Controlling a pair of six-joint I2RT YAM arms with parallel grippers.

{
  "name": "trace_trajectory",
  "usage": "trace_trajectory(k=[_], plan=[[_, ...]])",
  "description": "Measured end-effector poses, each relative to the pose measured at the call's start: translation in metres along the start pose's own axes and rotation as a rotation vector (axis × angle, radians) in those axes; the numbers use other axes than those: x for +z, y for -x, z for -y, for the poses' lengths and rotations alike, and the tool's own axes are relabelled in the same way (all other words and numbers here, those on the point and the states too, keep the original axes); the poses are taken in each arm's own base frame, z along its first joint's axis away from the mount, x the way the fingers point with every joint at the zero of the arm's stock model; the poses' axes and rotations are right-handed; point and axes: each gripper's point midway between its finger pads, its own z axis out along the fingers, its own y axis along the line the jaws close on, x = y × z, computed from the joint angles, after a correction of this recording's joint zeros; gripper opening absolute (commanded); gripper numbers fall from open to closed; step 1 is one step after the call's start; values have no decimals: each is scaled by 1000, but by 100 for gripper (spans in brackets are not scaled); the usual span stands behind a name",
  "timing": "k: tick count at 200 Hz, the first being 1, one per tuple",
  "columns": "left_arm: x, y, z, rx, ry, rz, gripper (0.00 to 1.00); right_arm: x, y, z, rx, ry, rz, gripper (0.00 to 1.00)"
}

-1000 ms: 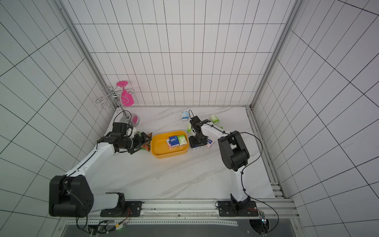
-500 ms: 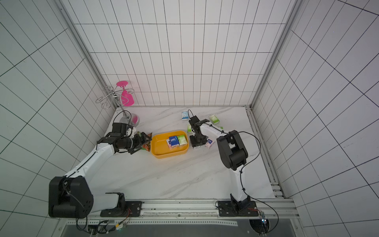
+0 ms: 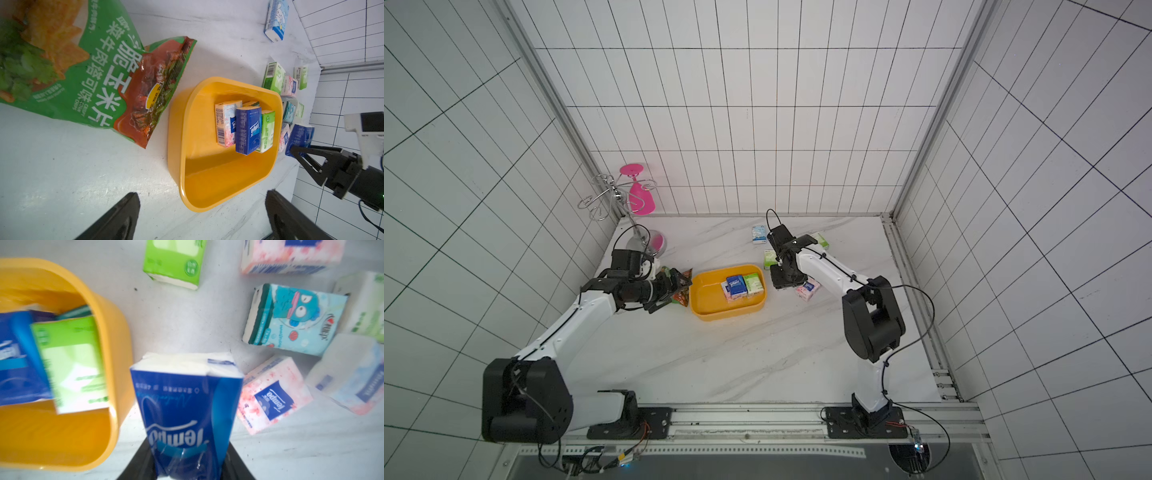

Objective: Put the pocket tissues into the storage box
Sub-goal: Pick up the pocket tissues from the center of the board, then place the pocket tissues in the storage box.

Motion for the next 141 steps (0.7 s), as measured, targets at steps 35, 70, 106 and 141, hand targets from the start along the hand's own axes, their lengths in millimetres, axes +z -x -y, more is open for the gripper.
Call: trace_trajectory(k=[35,70,106,141], plan=[[0,-1,1,-3,-4,-3,97,-22,2,-34,-4,60,68,43],[0,-1,0,-4,-5,-3,97,-19,-1,-61,0,135,72,43],[2,-3,-2,-7,-2,-7,98,-9,1,-74,3,190,61,43],[2,-3,-2,-11,-1,-8,97,12,-8,-78,8,199,-2,43]])
